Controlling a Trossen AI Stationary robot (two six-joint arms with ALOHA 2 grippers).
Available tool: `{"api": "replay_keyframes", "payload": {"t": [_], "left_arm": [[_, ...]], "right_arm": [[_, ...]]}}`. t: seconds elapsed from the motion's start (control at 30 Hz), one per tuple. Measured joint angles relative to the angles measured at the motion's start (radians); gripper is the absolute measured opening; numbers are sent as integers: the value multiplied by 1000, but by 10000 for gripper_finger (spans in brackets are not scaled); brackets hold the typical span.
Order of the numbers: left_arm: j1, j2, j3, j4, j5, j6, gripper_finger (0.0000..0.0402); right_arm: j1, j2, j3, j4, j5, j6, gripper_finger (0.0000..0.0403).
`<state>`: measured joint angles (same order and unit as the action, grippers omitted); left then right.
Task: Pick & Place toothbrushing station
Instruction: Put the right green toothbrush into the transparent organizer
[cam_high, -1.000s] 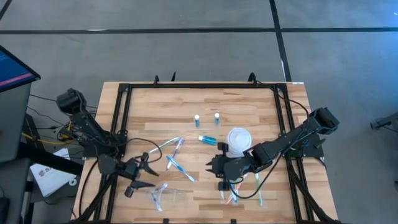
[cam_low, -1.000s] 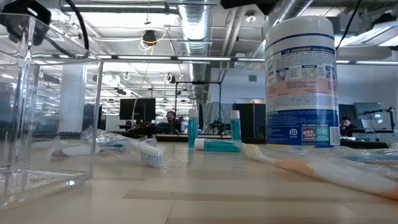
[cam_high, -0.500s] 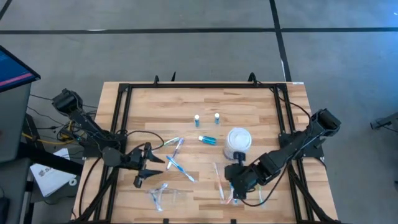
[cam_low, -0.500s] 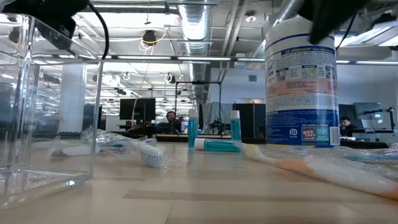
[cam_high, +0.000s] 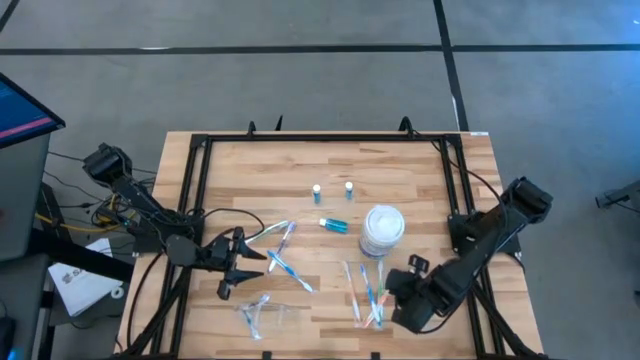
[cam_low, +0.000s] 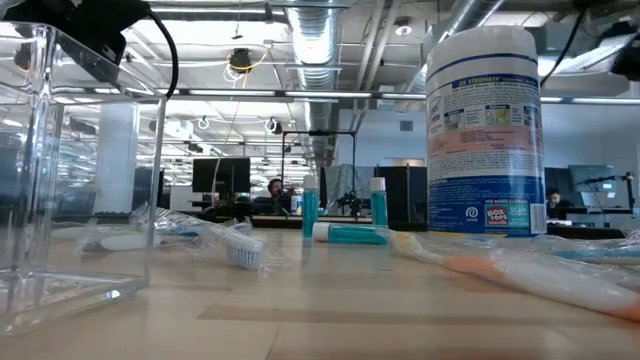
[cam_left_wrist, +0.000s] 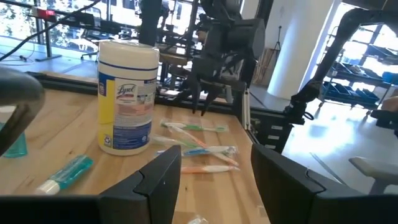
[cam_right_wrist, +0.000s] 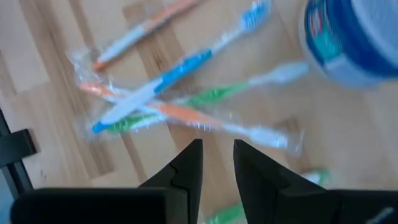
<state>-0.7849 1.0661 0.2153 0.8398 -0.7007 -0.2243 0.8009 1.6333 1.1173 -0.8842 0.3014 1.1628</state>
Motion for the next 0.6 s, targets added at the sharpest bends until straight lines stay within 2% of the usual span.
{"api": "replay_keyframes", "payload": {"t": [0.6], "left_arm": [[0, 0, 0, -1, 0, 8, 191]], "right_arm": [[173, 0, -115, 44, -17, 529, 82]]}}
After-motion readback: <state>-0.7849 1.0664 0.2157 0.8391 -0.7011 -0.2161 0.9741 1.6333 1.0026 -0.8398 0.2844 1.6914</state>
